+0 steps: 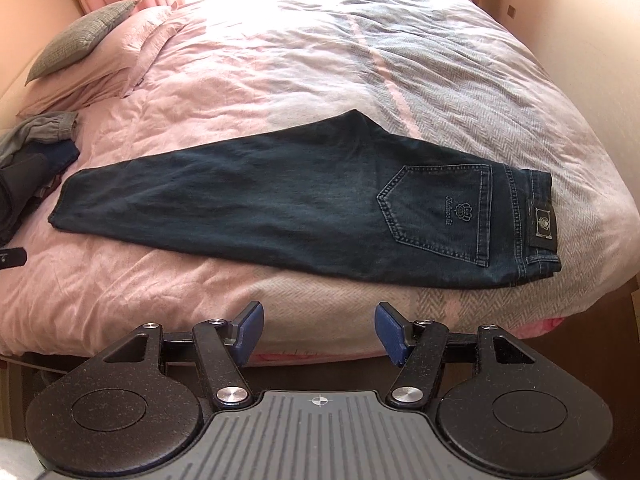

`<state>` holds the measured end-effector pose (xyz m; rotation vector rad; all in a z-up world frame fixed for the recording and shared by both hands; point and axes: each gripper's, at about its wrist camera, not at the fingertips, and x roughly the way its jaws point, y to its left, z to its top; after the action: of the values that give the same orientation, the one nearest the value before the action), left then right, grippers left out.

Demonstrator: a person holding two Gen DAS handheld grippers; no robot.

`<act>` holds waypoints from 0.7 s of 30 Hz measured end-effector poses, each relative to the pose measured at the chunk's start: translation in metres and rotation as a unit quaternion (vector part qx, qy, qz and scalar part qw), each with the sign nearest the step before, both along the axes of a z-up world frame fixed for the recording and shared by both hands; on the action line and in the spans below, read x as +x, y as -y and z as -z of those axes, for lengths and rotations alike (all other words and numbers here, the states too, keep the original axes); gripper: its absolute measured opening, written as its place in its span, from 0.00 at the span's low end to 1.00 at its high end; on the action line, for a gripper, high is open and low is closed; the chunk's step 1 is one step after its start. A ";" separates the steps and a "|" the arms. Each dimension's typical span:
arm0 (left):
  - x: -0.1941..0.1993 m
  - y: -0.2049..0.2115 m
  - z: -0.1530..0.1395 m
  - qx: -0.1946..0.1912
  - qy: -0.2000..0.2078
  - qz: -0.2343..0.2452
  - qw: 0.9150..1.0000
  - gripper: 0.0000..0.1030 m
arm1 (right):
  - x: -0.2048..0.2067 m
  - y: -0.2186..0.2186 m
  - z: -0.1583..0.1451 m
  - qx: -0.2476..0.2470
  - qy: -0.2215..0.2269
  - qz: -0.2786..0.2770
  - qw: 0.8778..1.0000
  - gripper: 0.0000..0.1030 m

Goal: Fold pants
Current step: 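Grasp the leg hems with the left gripper and lift them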

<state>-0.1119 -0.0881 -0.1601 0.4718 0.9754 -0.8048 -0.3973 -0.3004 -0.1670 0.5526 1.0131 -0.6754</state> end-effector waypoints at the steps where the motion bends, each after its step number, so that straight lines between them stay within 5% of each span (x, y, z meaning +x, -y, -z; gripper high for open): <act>1: 0.011 -0.003 0.008 -0.016 -0.013 -0.009 1.000 0.67 | 0.002 0.004 0.004 0.000 0.000 0.003 1.000 0.57; 5: 0.082 -0.018 0.060 -0.087 -0.073 -0.087 0.990 0.61 | 0.013 0.025 0.025 0.004 0.005 0.022 1.000 0.57; 9: 0.154 -0.029 0.118 -0.131 -0.110 -0.169 0.971 0.53 | 0.035 0.044 0.051 0.000 -0.007 0.056 0.998 0.57; 17: 0.268 -0.057 0.223 -0.206 -0.178 -0.319 0.908 0.51 | 0.074 0.071 0.108 -0.003 -0.032 0.120 0.992 0.57; 21: 0.288 -0.074 0.246 -0.262 -0.194 -0.341 0.882 0.48 | 0.086 0.075 0.128 -0.006 -0.051 0.144 0.988 0.57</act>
<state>0.1765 -0.0143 -0.4056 -0.5141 1.1361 -0.4816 -0.3112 -0.3758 -0.2953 0.6665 1.0329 -0.9734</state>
